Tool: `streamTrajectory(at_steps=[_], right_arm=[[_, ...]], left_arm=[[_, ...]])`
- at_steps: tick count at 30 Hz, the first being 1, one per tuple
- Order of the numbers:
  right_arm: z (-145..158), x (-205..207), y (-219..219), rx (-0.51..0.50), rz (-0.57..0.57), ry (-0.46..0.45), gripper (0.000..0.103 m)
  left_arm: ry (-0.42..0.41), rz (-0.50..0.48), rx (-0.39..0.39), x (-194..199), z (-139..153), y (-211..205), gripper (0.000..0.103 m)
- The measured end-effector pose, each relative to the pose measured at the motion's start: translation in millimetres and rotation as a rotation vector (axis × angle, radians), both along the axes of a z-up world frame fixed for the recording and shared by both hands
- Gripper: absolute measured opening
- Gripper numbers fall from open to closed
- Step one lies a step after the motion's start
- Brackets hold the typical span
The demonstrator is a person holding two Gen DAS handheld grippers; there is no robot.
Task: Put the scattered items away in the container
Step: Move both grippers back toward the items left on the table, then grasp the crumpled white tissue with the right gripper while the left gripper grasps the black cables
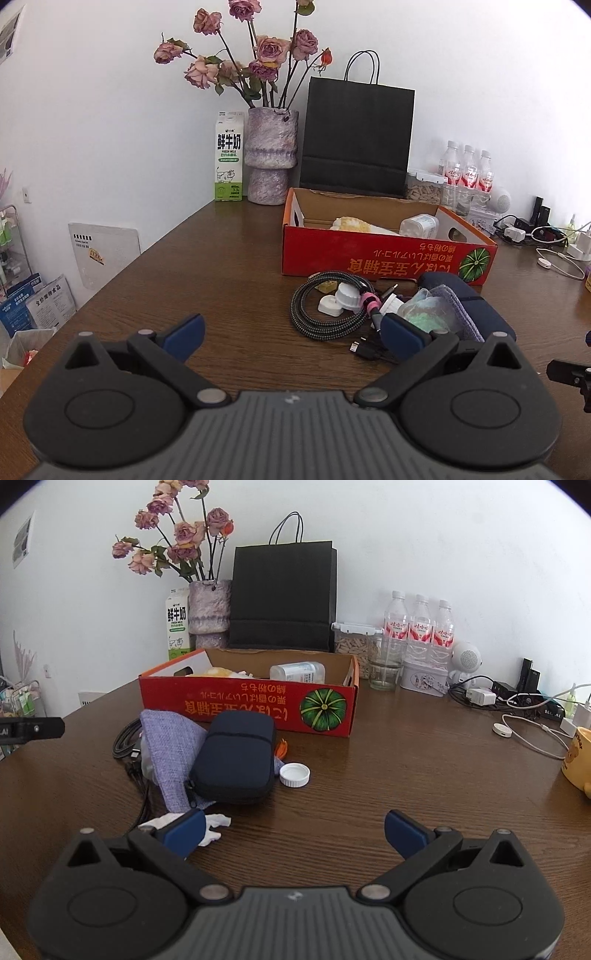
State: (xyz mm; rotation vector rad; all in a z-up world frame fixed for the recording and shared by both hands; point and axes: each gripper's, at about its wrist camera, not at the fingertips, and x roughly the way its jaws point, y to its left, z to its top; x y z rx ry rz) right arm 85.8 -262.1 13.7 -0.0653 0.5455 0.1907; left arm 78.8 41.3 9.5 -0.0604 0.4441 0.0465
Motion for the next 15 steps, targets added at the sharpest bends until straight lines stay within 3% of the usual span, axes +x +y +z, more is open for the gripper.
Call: streamTrajectory(at_steps=[6, 15], right_arm=[[-6.6, 4.5, 1.4, 0.009, 0.009, 0.026, 0.103], [-2.6, 5.4, 34.1, 0.06, 0.145, 0.012, 0.102]], left_arm=[[0.02, -0.001, -0.001, 0.0, -2.8, -1.0, 0.103], [0.033, 0.017, -0.003, -3.2, -5.7, 5.2, 0.103]])
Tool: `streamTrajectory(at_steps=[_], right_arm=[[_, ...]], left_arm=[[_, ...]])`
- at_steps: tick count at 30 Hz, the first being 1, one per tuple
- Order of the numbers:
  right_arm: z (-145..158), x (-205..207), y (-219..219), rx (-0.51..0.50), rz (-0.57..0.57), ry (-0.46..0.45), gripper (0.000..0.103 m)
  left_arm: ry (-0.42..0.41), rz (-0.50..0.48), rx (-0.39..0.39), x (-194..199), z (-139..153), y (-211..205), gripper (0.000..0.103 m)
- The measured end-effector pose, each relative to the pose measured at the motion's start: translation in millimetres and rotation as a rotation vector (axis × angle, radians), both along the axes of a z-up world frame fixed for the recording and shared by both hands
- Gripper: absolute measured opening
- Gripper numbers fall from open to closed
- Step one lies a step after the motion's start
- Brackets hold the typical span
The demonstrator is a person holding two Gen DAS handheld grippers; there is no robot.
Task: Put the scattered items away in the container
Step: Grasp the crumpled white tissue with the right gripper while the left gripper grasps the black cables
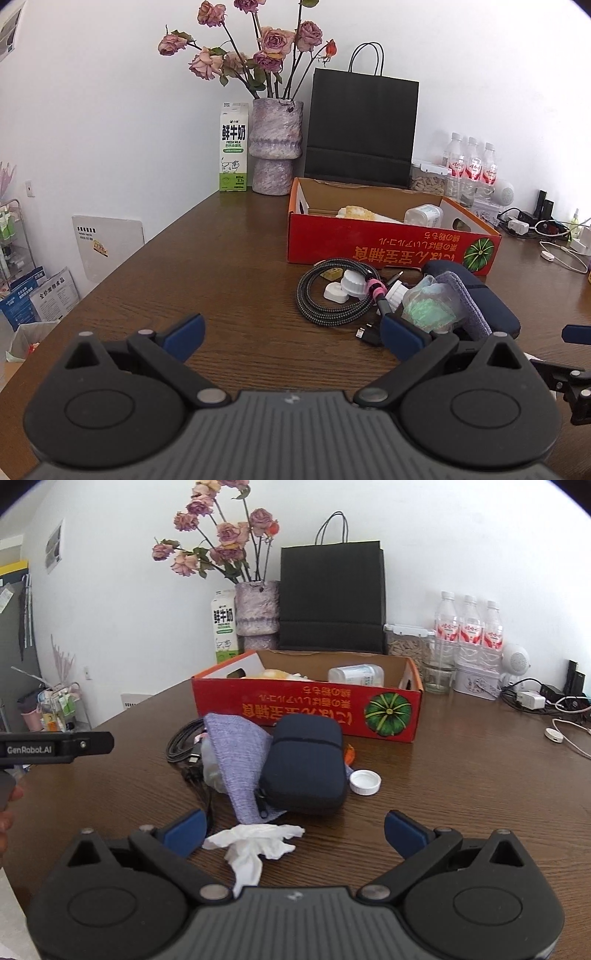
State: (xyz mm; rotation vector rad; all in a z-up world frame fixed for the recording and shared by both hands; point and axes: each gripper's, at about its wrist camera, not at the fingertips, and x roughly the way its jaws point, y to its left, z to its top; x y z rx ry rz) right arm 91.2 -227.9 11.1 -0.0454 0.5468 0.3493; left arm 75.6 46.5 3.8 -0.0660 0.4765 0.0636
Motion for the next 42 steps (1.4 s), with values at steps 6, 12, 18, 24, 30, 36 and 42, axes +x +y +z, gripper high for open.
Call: streamTrajectory(at_steps=[6, 12, 18, 24, 30, 36, 42], right_arm=[[-17.0, 14.6, 18.9, -0.005, 0.036, 0.066, 0.059], [-21.4, 14.6, 22.5, -0.019, 0.061, 0.083, 0.029], [-21.1, 7.9, 11.8, -0.007, 0.051, 0.075, 0.018], [-15.3, 3.7, -11.3, 0.023, 0.003, 0.047, 0.017], [-13.5, 7.3, -35.0, 0.032, -0.061, 0.032, 0.017], [-11.5, 12.9, -47.0, 0.043, -0.056, 0.017, 0.017], [-8.5, 18.7, -51.5, 0.065, -0.029, 0.001, 0.017]], left_arm=[[0.017, 0.008, -0.004, -3.5, -3.0, 5.6, 0.103], [0.044, -0.024, -0.009, 0.4, -7.4, -0.6, 0.103], [0.085, -0.089, -0.011, 8.1, -13.6, -20.6, 0.103], [0.137, -0.178, -0.021, 22.7, -17.9, -46.9, 0.103], [0.174, -0.215, -0.004, 42.2, -23.4, -78.6, 0.102], [0.243, -0.178, 0.044, 60.5, -39.7, -98.5, 0.069], [0.238, -0.17, 0.043, 58.2, -36.7, -97.9, 0.019]])
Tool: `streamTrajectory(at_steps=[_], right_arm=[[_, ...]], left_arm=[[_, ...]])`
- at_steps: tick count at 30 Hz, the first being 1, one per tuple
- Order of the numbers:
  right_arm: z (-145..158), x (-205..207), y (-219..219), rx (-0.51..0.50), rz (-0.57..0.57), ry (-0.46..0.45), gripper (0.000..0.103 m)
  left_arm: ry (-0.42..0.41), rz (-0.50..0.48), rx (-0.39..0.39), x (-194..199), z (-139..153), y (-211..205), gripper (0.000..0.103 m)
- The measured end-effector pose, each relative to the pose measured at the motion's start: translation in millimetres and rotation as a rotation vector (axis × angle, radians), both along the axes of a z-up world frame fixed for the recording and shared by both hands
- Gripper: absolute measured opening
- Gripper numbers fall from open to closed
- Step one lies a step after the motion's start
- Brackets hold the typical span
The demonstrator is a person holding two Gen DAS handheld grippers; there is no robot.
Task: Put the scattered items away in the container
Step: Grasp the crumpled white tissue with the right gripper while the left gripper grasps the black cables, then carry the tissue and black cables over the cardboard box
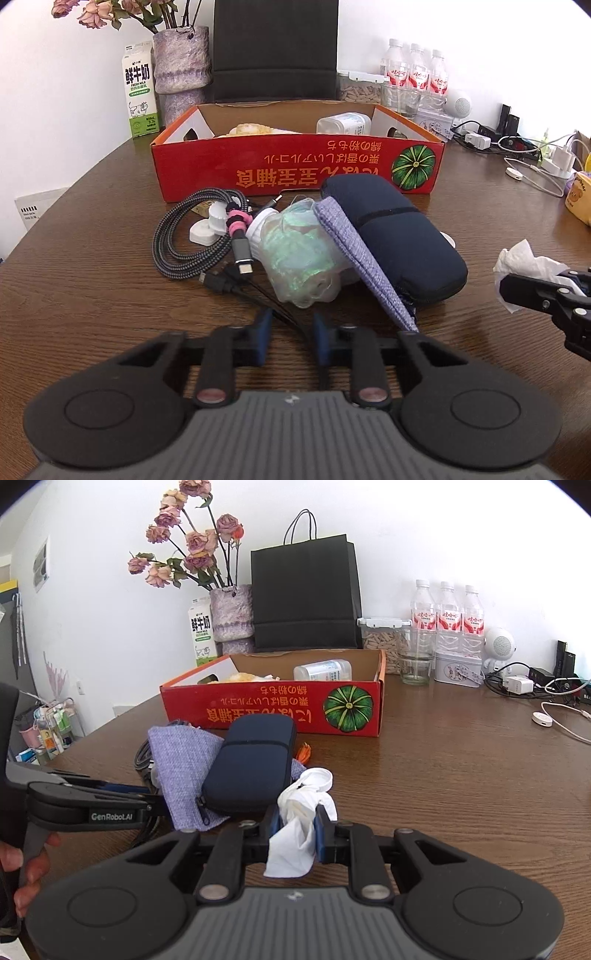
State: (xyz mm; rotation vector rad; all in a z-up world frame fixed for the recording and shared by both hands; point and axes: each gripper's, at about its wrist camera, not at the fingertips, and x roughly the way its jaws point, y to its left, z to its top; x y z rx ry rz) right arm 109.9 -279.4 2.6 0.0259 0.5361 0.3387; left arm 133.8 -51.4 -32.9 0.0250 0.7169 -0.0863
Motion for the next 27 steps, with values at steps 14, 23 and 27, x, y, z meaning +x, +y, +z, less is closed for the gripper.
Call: streamTrajectory(at_steps=[14, 23, 27], right_arm=[[-4.2, -0.1, -1.4, 0.019, 0.013, -0.001, 0.018], [-0.6, -5.6, 1.6, 0.002, -0.006, -0.004, 0.018], [3.6, -6.4, 1.2, 0.008, -0.02, -0.017, 0.018]], left_arm=[[0.017, 0.029, 0.082, -10.2, 3.0, 39.6, 0.049], [-0.019, 0.033, -0.017, -7.7, 2.6, 47.0, 0.006], [-0.091, 0.069, -0.041, -23.0, 16.0, 59.7, 0.006]])
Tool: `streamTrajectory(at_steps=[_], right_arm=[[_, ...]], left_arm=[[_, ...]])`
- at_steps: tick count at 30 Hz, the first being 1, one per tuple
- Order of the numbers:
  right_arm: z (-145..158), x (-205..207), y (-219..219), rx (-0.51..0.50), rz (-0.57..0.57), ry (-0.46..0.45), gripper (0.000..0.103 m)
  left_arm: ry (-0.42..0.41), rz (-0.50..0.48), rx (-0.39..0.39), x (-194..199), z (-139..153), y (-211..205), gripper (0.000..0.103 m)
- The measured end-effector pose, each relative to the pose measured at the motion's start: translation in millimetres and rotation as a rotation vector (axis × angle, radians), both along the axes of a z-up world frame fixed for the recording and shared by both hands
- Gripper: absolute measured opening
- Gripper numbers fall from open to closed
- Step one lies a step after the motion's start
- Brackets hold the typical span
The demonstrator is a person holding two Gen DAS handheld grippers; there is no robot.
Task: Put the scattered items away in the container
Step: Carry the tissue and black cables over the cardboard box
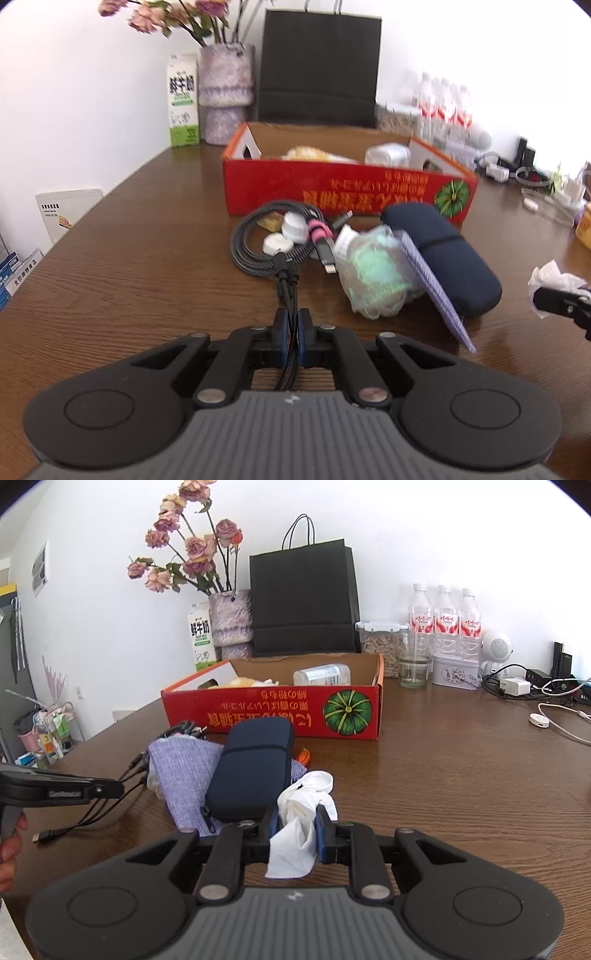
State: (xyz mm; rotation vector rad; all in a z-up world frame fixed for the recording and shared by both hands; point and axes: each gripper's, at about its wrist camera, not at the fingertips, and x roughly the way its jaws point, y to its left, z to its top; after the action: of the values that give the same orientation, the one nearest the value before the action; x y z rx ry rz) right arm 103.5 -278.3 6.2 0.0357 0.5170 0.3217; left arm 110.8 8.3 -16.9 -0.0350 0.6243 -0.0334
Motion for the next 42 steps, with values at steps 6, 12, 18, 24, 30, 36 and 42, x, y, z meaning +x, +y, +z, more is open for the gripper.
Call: streamTrajectory(at_steps=[6, 12, 18, 24, 30, 36, 42], right_arm=[[17.2, 2.2, 8.7, 0.008, 0.011, -0.053, 0.018], [48.3, 17.5, 23.6, -0.002, 0.022, -0.137, 0.018], [84.2, 46.7, 34.9, 0.006, 0.018, -0.218, 0.018], [114.8, 88.1, 42.1, 0.019, 0.003, -0.278, 0.018], [124.9, 142.0, 50.0, 0.025, -0.008, -0.288, 0.018], [119.7, 197.1, 56.1, 0.027, -0.018, -0.271, 0.018], [96.9, 248.1, 57.5, 0.017, -0.033, -0.221, 0.018]], left_arm=[[-0.118, 0.007, -0.055, -16.9, 35.2, 19.4, 0.006], [-0.282, -0.033, -0.098, -12.7, 86.5, 24.6, 0.006], [-0.416, -0.086, -0.14, 20.0, 134.1, 21.6, 0.006], [-0.464, -0.113, -0.186, 69.6, 160.3, 15.5, 0.006], [-0.469, -0.13, -0.207, 124.7, 160.8, 3.9, 0.006], [-0.454, -0.119, -0.207, 185.8, 154.3, -5.9, 0.006], [-0.379, -0.107, -0.177, 241.7, 116.8, -11.7, 0.006]])
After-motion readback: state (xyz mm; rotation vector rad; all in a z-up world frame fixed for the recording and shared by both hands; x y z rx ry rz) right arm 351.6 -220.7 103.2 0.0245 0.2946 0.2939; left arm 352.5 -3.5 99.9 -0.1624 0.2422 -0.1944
